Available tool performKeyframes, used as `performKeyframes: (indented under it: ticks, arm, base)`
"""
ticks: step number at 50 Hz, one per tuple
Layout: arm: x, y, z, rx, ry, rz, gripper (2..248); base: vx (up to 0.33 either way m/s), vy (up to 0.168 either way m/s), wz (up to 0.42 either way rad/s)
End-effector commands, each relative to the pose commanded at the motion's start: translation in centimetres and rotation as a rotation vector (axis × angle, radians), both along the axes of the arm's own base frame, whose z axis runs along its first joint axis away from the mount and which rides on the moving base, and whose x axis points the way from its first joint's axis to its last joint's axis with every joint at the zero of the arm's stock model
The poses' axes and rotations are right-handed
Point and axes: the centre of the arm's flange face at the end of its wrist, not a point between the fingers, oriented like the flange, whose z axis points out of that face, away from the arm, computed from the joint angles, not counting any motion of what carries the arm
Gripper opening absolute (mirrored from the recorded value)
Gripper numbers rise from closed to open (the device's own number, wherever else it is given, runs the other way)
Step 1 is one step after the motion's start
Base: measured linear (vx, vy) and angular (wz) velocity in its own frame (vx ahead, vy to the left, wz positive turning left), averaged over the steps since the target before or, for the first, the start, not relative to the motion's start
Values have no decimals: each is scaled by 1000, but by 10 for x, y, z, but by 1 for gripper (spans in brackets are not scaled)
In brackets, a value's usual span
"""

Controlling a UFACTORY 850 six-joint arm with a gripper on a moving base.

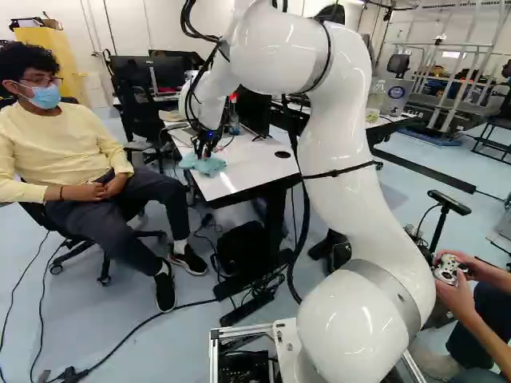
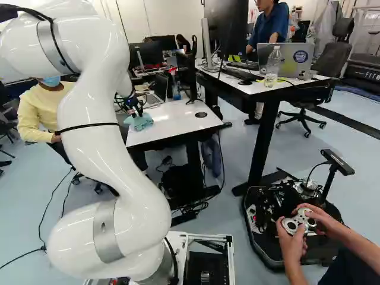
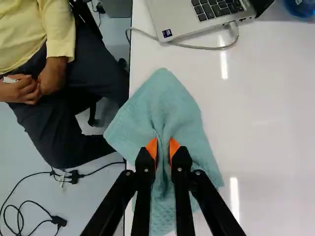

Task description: Clean the table with the green towel

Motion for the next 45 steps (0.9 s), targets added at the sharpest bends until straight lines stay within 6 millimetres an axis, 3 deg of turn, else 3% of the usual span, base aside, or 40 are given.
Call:
performKeyframes:
  ticks: [16, 27, 45]
  arm:
    - [8, 1, 0, 3, -7, -4, 51]
    - [6, -1, 11, 9, -20, -4, 51]
    - [-21, -3, 36, 15, -34, 9, 51]
  base:
    - [0, 0, 0]
    - [0, 0, 0]
    - [0, 0, 0]
